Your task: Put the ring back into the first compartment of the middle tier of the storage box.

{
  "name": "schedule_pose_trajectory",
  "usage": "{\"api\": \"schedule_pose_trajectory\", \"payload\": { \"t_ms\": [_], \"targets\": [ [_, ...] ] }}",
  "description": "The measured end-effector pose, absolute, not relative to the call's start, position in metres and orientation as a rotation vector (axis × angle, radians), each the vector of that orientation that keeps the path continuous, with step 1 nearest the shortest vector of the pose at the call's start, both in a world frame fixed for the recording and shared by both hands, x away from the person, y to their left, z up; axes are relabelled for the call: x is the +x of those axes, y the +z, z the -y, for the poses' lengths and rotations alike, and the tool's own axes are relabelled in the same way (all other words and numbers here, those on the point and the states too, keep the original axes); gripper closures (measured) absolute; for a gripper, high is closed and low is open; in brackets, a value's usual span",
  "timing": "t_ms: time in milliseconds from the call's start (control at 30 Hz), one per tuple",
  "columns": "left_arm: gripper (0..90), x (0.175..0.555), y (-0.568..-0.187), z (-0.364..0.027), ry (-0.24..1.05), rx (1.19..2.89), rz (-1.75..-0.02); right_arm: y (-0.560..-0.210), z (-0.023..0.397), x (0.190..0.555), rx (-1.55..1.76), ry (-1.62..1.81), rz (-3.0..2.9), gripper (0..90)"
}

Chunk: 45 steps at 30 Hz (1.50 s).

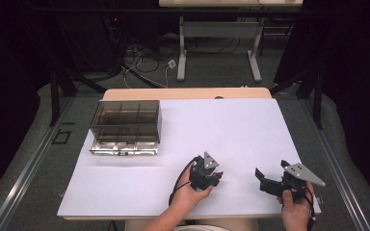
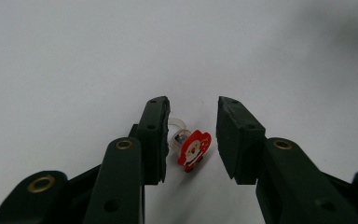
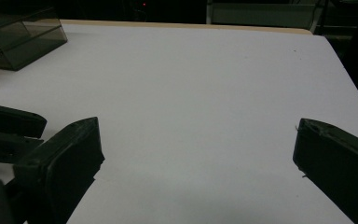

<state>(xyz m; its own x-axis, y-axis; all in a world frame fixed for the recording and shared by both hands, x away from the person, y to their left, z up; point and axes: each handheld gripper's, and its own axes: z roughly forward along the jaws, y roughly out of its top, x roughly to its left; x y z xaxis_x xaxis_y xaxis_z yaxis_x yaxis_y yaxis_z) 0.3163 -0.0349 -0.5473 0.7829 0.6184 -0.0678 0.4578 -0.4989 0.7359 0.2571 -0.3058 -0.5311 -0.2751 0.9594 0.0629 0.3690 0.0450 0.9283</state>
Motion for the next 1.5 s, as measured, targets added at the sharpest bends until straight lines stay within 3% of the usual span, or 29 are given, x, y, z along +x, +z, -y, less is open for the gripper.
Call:
{"api": "schedule_pose_trajectory", "payload": {
  "t_ms": [1500],
  "targets": [
    [71.1, 0.330, -0.561, 0.037, 0.188, 2.192, -0.783, -0.532, 0.306, 0.259, 1.362, 1.221, -1.715, 1.1]
  ]
}}
